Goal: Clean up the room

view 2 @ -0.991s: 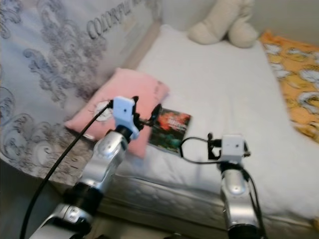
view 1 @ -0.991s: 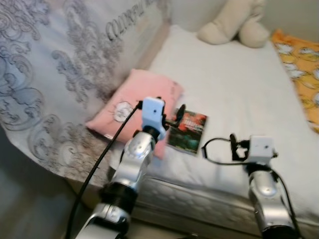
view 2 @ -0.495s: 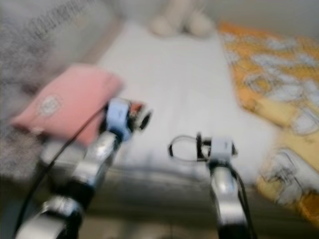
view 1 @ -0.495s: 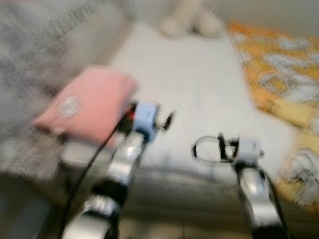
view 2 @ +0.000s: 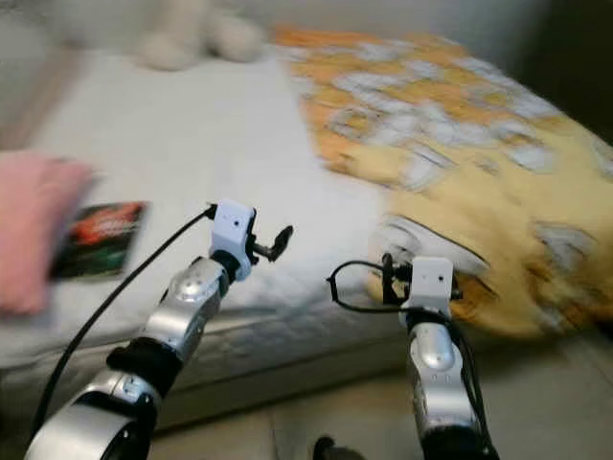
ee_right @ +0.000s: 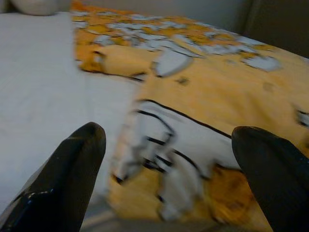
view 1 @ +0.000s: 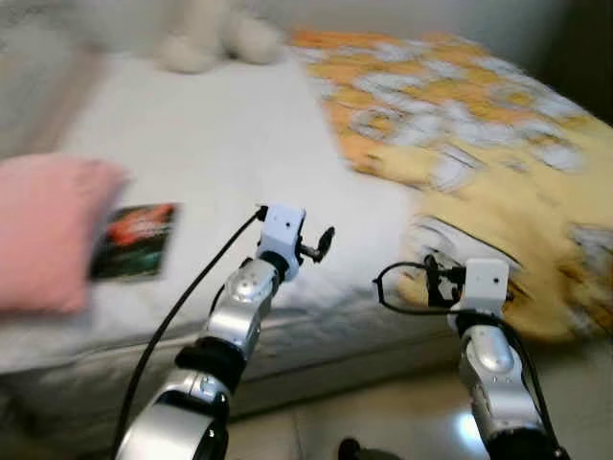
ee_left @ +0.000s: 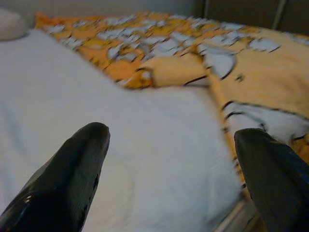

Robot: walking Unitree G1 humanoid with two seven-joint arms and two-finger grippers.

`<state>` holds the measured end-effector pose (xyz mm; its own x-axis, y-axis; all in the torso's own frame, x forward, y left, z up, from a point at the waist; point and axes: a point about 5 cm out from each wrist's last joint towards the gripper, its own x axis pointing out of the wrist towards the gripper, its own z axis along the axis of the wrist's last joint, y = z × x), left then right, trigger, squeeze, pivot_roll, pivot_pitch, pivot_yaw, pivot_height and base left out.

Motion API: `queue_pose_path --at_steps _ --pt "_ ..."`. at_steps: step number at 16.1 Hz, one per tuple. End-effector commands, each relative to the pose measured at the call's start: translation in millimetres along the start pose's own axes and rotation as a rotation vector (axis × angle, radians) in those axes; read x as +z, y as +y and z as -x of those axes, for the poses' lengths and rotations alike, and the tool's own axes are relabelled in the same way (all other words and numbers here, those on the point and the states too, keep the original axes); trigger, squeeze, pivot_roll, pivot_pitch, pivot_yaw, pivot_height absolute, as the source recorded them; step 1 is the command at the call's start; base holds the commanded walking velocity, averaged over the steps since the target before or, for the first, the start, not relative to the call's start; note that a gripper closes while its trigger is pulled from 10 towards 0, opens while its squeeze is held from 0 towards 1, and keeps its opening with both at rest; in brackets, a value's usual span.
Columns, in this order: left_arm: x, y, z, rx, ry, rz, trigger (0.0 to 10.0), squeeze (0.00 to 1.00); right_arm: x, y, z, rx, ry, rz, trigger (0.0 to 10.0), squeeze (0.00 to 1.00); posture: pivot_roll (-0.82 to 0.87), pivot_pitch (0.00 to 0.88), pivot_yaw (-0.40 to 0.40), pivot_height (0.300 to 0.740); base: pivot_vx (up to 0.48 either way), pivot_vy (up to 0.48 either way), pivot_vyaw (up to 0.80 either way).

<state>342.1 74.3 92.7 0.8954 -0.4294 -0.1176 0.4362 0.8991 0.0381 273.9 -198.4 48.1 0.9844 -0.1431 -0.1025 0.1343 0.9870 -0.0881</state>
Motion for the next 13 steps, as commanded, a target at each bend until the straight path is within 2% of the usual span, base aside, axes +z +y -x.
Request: queue_pose_path --at_steps 1,2,8,10,13 --pt "-0.8 -1.6 -2.2 0.018 0.014 -0.017 10.0 0.00 0.0 -1.5 0.2 -0.002 -0.001 -0.024 10.0 0.00 0.01 0.000 0.006 0.740 0.480 0.000 -0.73" --pt "-2.2 -0.9 -2.5 0.028 0.025 -0.025 10.0 0.00 -2.4 -0.7 0.3 0.003 0.006 -0.031 10.0 0.00 0.02 0.000 0.004 0.740 0.480 0.000 -0.73" --pt "-7.1 -0.8 -3.6 0.037 0.047 -0.023 10.0 0.00 1.2 9.6 -6.4 0.049 -0.002 -0.012 10.0 0.00 0.01 0.000 0.000 0.740 0.480 0.000 0.00" --pt "-9.2 -3.8 -4.0 0.024 0.053 -0.031 10.0 0.00 0.0 7.2 -7.0 0.048 0.005 0.004 10.0 0.00 0.00 0.000 0.000 0.740 0.480 0.000 0.00" --pt "-8.5 4.3 -6.1 0.056 0.073 -0.044 10.0 0.00 -4.6 -0.1 -1.2 0.035 0.011 0.015 10.0 0.00 -0.02 0.000 -0.001 0.740 0.480 0.000 -0.67"
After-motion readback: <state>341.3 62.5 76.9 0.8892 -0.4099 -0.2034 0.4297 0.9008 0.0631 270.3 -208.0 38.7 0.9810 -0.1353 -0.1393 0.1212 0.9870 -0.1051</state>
